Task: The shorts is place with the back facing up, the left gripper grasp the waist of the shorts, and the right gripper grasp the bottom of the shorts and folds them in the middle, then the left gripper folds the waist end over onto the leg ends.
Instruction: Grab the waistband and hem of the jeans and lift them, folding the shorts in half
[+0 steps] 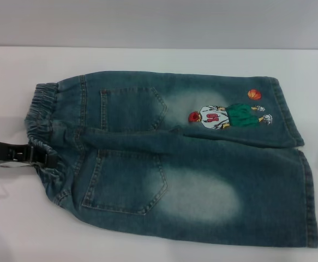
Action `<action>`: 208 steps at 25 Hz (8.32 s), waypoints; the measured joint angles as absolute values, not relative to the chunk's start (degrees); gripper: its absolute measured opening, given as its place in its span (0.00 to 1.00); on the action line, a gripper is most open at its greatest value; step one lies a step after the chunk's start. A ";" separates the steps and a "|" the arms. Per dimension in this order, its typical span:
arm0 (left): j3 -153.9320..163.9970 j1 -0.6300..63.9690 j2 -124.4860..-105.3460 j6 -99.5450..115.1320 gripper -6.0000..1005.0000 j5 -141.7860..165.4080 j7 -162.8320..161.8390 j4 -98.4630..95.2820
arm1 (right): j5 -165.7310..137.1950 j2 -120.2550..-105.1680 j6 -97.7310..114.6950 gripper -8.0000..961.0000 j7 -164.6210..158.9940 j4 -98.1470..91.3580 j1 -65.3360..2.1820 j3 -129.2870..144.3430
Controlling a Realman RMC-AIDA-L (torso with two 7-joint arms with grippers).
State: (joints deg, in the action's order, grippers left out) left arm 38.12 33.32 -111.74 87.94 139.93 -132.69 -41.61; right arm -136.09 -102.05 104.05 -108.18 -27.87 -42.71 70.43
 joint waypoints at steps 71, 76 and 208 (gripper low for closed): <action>38.15 32.87 -111.51 88.25 0.05 140.01 -132.48 -41.57 | -140.82 -105.29 100.78 0.64 -111.83 -32.24 -43.28 69.87; 38.14 32.94 -111.59 88.12 0.05 140.01 -132.60 -41.57 | -140.82 -105.66 100.51 0.64 -111.83 -32.36 -43.65 69.87; 26.25 33.55 -113.28 70.77 0.05 114.87 -125.05 -34.98 | -117.58 -111.77 66.61 0.01 -87.65 -31.85 -34.12 29.52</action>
State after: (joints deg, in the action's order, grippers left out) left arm 26.25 33.54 -113.28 70.77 114.87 -125.05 -34.98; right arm -117.58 -111.77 66.61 -87.65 -31.85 -34.12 29.52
